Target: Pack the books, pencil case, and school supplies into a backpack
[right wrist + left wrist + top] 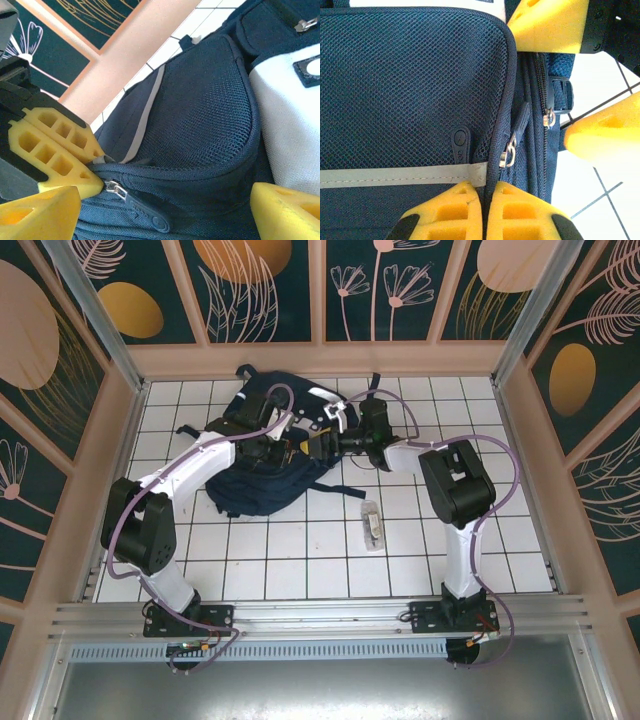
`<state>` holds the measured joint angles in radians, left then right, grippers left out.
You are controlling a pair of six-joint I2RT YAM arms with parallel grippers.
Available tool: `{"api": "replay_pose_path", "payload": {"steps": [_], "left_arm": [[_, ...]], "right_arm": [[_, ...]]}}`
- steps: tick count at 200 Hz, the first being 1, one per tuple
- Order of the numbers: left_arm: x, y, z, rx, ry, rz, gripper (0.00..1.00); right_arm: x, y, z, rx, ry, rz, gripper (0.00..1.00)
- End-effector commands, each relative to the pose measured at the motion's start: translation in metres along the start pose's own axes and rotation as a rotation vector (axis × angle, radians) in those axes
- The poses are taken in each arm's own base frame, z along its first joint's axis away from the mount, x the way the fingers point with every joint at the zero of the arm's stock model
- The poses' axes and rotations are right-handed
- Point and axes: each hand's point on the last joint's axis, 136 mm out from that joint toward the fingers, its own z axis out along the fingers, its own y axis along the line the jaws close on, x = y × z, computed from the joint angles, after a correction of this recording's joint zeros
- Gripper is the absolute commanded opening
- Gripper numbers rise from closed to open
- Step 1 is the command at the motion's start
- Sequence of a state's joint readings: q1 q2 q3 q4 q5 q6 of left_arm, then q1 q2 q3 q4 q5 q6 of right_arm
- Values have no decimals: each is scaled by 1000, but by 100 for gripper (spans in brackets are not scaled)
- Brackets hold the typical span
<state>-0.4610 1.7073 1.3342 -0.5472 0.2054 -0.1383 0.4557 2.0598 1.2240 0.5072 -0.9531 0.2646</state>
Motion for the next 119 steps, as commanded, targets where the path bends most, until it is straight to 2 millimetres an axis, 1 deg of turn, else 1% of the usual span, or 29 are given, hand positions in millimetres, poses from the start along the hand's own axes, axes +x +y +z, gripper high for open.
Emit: {"api": "replay_pose_path", "payload": {"steps": [1,29,42,56,60,76,101,116,119], "left_arm": [[-33,-30,-22,133,-128,18,0],[-40,-37,-23,173,-149,-3,0],[-41,-40,-20,199,-150,-20,0],[-41,-43,-17,222,-150,-39,0],[-40,-43,-15,228,-147,-45,0],[-39,-46,-11,251,-148,-65,0],[-38,-44,-4,256,-152,-102,0],[-38,-42,-1,250,-156,-121,0],[-38,-42,-1,249,-156,-122,0]], "right_arm": [[20,21,9,-47,98,35,86],[25,34,19,-56,141,14,85],[25,45,20,-75,155,8,83],[23,52,15,-72,158,-12,81],[27,61,20,-84,173,-24,81],[29,71,20,-88,197,-24,80],[32,76,17,-86,246,28,73],[34,76,15,-67,280,62,72],[35,76,14,-62,288,71,70]]}}
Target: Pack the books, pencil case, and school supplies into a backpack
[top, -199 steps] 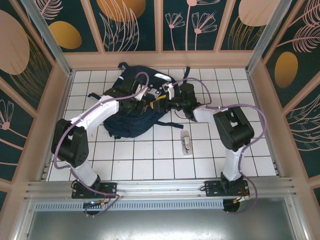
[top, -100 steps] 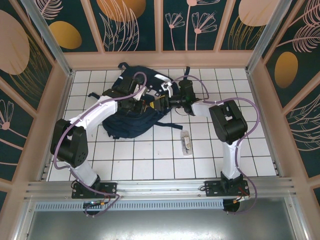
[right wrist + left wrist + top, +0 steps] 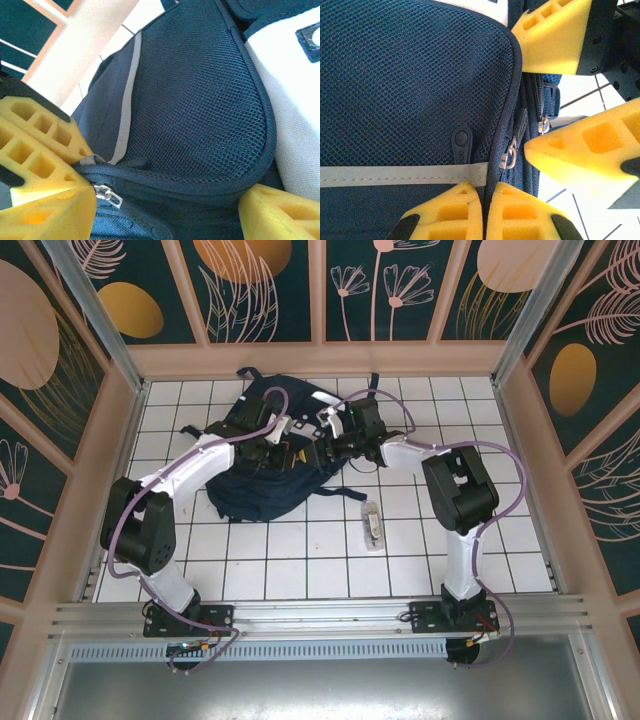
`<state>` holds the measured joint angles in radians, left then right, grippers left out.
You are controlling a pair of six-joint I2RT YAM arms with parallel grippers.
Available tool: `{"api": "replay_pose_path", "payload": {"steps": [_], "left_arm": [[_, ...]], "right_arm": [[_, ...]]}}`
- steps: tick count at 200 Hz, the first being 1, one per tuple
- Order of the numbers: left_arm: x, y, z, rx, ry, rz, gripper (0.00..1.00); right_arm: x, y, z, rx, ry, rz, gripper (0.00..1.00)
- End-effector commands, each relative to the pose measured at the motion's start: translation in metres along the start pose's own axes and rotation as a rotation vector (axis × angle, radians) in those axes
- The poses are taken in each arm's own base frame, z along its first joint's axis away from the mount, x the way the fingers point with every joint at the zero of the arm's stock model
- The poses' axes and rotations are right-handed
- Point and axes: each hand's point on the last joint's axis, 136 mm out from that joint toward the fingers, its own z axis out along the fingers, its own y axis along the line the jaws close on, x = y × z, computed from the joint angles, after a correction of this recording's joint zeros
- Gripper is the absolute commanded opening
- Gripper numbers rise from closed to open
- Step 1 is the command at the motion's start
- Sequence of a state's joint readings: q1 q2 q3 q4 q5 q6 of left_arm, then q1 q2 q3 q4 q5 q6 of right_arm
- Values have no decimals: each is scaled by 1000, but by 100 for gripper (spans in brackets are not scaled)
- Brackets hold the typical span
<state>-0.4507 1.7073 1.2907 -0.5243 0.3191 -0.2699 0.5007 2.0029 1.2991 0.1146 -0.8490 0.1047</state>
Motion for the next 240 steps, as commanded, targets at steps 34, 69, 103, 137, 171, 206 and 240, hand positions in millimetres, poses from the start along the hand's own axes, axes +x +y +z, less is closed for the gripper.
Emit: {"api": "replay_pose_path", "payload": {"steps": [34,69,103,137,171,206,240], "left_arm": [[-46,-33,6,153,-173,18,0],[-46,-37,4,173,-176,18,0],[-45,-41,3,193,-176,11,0],[-43,-43,3,213,-180,5,0],[-44,-50,0,251,-176,8,0],[-36,-49,4,254,-153,2,0],[-34,-56,-7,279,-164,8,0]], "right_arm": [[10,53,-3,-9,132,68,69],[1,66,-16,5,75,83,73],[7,56,-15,66,86,113,74],[3,50,-26,126,30,80,73],[9,34,-17,154,39,51,73],[-9,18,-21,227,-21,10,74],[-19,16,-21,219,-39,-13,75]]}}
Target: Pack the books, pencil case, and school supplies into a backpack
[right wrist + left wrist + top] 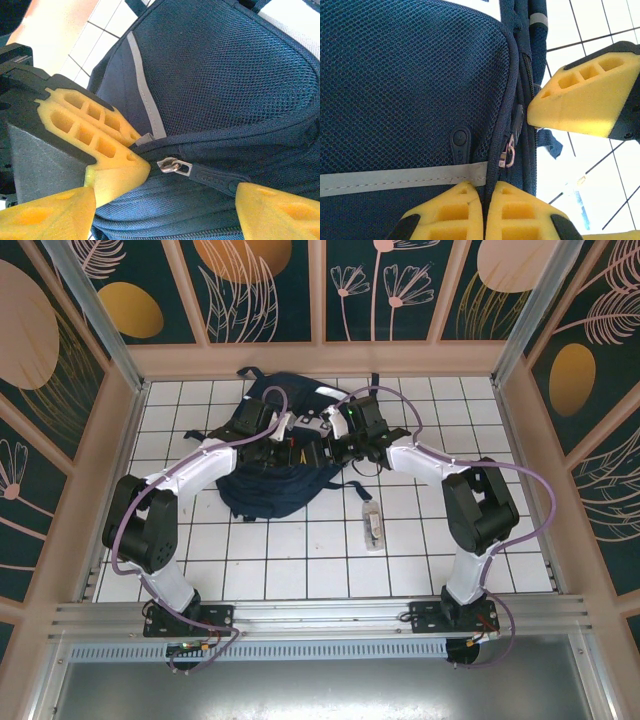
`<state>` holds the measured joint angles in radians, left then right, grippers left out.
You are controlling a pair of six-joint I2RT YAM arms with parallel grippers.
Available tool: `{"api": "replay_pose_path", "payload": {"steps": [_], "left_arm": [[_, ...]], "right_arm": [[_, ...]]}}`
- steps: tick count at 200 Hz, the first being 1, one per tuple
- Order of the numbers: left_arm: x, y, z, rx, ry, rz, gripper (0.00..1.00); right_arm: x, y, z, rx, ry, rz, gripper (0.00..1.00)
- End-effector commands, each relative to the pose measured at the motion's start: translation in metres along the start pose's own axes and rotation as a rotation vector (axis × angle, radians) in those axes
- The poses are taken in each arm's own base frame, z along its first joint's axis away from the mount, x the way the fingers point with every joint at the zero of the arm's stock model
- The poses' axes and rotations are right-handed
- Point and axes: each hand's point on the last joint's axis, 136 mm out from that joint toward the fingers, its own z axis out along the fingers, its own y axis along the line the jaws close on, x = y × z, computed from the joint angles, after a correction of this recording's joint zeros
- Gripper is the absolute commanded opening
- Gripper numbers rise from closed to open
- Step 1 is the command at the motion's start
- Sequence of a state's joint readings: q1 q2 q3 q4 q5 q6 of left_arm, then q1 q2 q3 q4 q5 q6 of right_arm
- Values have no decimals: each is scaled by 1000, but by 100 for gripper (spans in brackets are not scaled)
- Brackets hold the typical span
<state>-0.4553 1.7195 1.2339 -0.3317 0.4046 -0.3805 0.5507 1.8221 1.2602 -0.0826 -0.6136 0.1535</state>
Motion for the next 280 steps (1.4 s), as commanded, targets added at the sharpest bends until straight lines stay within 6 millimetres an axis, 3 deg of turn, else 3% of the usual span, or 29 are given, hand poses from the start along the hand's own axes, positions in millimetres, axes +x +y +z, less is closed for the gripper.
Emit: {"api": "replay_pose_path", "payload": {"steps": [1,46,78,85,101,110,135,165,196,235,254,270,280], "left_arm": [[-18,-42,-13,166,-75,69,0],[-21,-47,-15,180,-78,72,0],[-19,-48,-17,186,-69,79,0],[-19,-50,-18,190,-64,90,0],[-17,-52,-21,190,-41,127,0],[-16,-52,-22,178,-22,148,0],[-15,-51,-28,149,15,183,0],[-18,-54,-32,145,20,187,0],[-25,-56,-33,148,0,182,0],[-34,-60,-37,141,-24,188,0],[-37,-64,-40,152,-30,192,0],[-37,-66,-41,168,-26,189,0],[-35,-66,-40,175,-20,183,0]], "right_arm": [[-20,-3,6,11,-62,-68,74],[-5,-16,22,34,-38,-84,74],[-21,1,2,0,-96,-123,71],[-28,-7,-10,6,-117,-134,70],[-28,-5,-20,12,-119,-216,67],[-26,-5,-22,13,-106,-271,58],[-19,-12,-24,33,-84,-372,56],[-14,-17,-19,18,-57,-413,54],[0,-7,-8,-54,-32,-418,53],[29,-16,8,-31,53,-413,53],[31,-21,10,-5,45,-408,53],[26,-26,15,18,44,-403,45],[22,-26,19,8,38,-403,33]]}}
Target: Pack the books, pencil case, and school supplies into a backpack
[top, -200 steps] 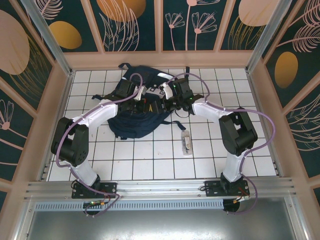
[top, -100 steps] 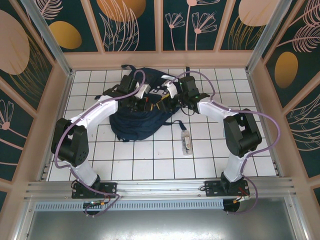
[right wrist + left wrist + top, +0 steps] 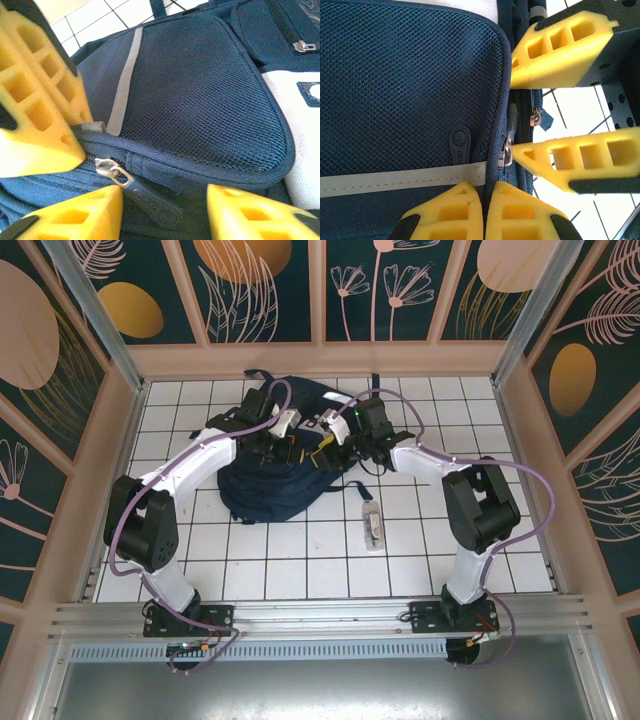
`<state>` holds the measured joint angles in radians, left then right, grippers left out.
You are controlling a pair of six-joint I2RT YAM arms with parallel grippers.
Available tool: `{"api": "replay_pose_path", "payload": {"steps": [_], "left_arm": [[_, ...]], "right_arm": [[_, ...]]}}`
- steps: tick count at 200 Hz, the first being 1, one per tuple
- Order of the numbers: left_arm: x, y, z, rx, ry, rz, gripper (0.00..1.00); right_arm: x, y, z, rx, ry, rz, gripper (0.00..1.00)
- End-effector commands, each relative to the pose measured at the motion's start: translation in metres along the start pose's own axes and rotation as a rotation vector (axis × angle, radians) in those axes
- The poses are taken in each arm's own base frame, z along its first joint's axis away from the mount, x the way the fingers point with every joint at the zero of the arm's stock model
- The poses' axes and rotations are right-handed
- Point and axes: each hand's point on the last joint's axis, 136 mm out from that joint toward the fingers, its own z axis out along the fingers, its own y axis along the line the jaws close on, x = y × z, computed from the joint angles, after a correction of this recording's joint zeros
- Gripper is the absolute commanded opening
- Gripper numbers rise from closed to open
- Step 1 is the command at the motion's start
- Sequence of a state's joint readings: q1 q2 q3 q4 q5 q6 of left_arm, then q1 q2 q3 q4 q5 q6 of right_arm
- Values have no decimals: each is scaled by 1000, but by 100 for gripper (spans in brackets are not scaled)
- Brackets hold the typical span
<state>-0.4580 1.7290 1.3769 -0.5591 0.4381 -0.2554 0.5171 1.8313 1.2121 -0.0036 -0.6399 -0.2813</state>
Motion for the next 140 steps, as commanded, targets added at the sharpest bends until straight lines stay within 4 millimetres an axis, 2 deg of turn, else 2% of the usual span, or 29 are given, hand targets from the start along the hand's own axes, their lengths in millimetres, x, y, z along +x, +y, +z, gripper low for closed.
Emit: {"api": "replay_pose_path", "payload": {"steps": [1,20,40,55,93,95,99,118,122,140], "left_arm": [[-38,-47,-23,159,-118,102,0],[-32,-46,-19,173,-109,87,0],[-27,-44,-17,176,-107,72,0],[-25,-42,-15,172,-109,62,0],[-32,-32,-9,127,-132,30,0],[-30,-27,-1,119,-117,18,0],[-30,-25,2,112,-113,8,0],[-35,-18,7,84,-123,-14,0],[-36,-18,7,80,-126,-16,0],[-40,-17,8,82,-136,-24,0]], "right_arm": [[23,-2,20,-5,68,28,32],[16,-2,27,-28,49,29,17],[6,2,25,-48,15,19,11],[-9,9,17,-62,-24,6,7],[-33,32,-12,-92,-106,-11,6],[-34,34,-13,-94,-108,-11,6],[-35,36,-16,-99,-112,-9,6],[-34,46,-26,-115,-121,10,8],[-34,56,-25,-131,-117,4,9],[-26,70,-28,-156,-102,21,14]]}}
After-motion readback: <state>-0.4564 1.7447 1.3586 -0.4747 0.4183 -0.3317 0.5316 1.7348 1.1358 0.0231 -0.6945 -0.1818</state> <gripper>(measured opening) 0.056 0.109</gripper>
